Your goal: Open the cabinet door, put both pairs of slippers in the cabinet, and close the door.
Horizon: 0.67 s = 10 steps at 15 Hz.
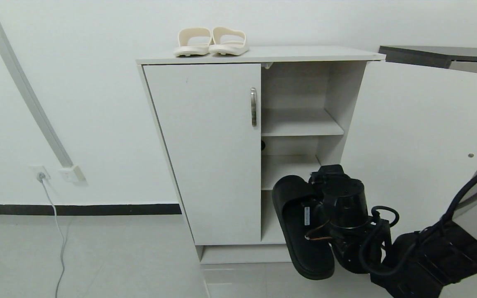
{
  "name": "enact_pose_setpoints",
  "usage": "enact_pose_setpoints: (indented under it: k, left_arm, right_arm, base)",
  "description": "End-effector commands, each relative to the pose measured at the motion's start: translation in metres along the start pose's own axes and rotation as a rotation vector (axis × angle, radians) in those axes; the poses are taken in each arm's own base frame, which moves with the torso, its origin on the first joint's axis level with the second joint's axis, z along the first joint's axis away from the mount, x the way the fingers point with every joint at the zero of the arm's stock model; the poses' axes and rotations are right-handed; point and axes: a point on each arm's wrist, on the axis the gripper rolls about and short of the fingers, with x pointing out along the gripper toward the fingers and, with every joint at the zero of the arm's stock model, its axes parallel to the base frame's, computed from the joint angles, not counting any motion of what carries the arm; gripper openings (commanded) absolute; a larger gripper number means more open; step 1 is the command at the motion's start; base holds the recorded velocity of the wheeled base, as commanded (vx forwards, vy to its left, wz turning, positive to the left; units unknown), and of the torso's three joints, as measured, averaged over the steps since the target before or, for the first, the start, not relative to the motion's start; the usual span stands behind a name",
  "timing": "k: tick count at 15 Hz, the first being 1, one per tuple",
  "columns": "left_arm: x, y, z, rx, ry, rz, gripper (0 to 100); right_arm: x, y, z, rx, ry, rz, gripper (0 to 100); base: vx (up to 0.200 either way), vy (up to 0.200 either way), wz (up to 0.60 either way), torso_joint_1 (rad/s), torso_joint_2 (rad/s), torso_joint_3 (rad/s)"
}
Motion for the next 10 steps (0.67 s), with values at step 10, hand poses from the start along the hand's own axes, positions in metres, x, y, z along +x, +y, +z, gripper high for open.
enact_pose_setpoints:
  k: [10]
  left_arm:
    - [0.0,0.0,0.0,-0.004,0.003,0.0,0]
  right_arm:
    - [0.04,0.035,-0.024,0.004,-0.008,-0.082,0]
  base:
    - [0.0,-0.12,0.0,0.001,0.0,0.0]
